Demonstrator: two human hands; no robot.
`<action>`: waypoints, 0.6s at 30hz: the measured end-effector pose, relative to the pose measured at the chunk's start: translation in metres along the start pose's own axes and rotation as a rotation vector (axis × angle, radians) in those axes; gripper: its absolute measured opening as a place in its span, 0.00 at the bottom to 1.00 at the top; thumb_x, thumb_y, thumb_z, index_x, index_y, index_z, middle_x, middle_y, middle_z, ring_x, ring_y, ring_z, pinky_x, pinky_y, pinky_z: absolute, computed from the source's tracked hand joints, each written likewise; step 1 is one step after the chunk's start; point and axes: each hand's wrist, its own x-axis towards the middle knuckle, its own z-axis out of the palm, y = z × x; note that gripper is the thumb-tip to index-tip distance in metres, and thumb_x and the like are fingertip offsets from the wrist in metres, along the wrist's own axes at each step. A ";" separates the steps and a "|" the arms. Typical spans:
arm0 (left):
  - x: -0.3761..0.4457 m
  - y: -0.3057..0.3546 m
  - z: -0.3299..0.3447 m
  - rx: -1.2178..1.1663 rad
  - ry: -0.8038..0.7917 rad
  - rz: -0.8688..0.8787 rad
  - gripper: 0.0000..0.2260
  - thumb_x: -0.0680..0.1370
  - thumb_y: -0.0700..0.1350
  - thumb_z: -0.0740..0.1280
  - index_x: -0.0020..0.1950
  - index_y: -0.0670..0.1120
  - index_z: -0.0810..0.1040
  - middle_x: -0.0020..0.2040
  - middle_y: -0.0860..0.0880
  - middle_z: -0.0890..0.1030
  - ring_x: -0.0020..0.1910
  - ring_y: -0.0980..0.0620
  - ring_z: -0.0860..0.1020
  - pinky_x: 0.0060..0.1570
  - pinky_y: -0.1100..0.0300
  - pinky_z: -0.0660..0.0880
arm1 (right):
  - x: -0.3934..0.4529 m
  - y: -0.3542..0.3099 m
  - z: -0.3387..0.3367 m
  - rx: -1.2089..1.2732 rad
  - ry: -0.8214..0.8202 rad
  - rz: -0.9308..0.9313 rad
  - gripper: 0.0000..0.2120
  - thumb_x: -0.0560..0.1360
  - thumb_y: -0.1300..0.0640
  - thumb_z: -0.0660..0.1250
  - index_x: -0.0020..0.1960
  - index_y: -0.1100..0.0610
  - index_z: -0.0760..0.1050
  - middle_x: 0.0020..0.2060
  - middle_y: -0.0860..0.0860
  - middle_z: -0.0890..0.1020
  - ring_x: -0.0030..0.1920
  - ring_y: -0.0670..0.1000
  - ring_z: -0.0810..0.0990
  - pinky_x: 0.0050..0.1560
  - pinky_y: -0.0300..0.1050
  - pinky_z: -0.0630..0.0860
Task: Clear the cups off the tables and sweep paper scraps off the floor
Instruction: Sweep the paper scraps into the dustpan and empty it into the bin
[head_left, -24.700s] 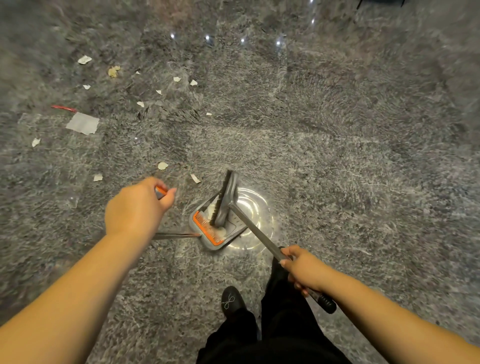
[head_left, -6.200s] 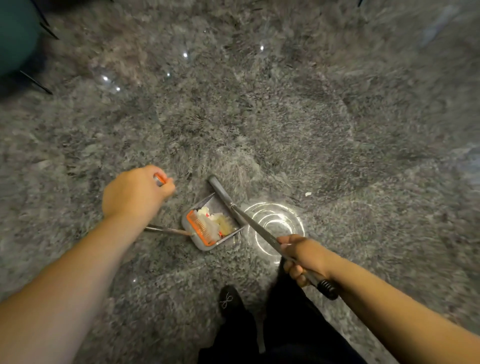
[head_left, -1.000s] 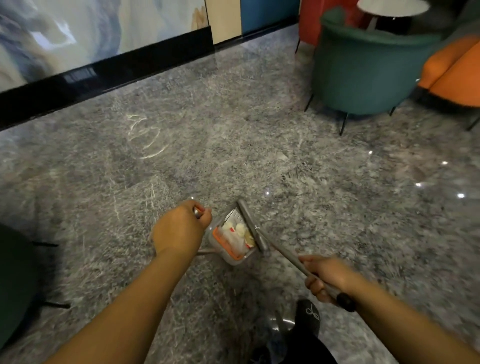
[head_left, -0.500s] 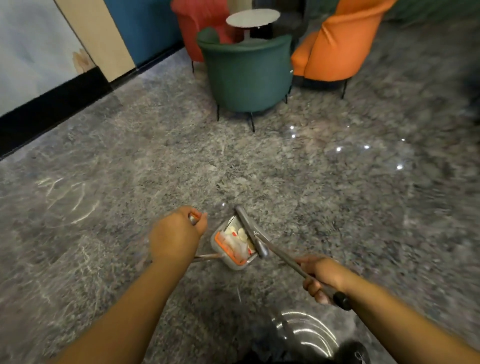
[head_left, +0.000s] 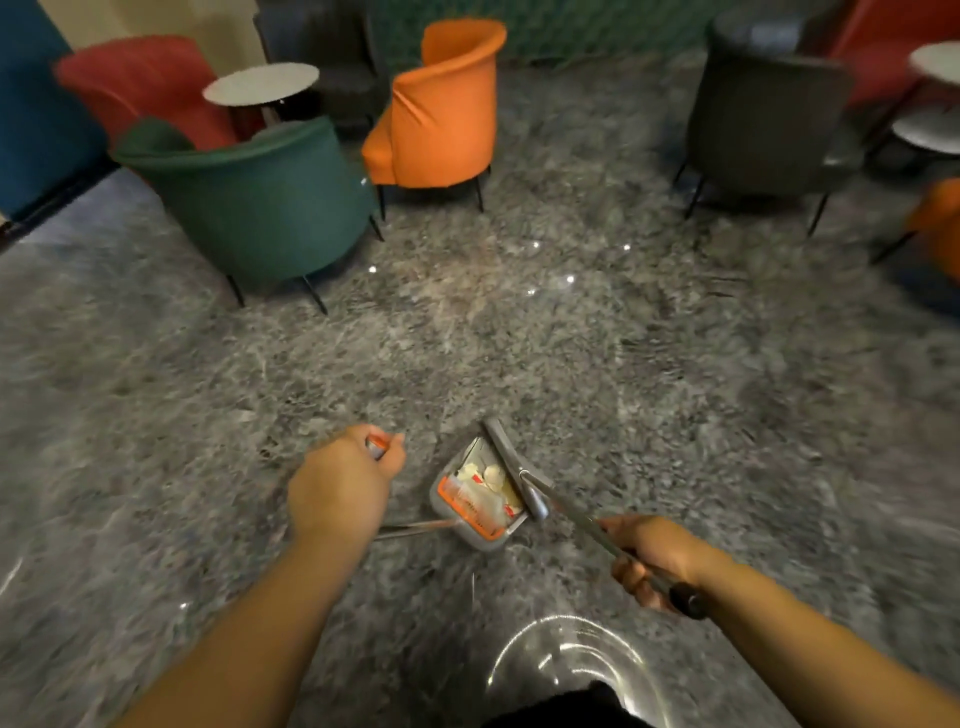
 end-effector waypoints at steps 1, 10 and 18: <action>0.003 0.018 0.008 0.010 0.002 0.026 0.12 0.77 0.59 0.65 0.42 0.52 0.77 0.35 0.47 0.81 0.36 0.43 0.79 0.35 0.55 0.76 | -0.002 -0.005 -0.016 0.016 0.017 -0.003 0.16 0.83 0.59 0.49 0.65 0.54 0.71 0.23 0.51 0.66 0.16 0.45 0.63 0.17 0.30 0.58; 0.037 0.168 0.072 0.041 -0.017 0.241 0.12 0.77 0.61 0.63 0.43 0.54 0.77 0.32 0.49 0.80 0.33 0.43 0.77 0.31 0.58 0.68 | -0.006 -0.036 -0.146 0.183 0.129 -0.067 0.17 0.83 0.60 0.49 0.67 0.56 0.70 0.24 0.52 0.66 0.17 0.45 0.62 0.18 0.31 0.59; 0.085 0.290 0.131 0.024 -0.080 0.433 0.12 0.76 0.63 0.63 0.40 0.57 0.74 0.27 0.54 0.72 0.29 0.46 0.72 0.28 0.59 0.66 | 0.000 -0.068 -0.229 0.378 0.189 -0.080 0.15 0.83 0.58 0.49 0.65 0.55 0.69 0.22 0.52 0.66 0.16 0.45 0.62 0.17 0.30 0.59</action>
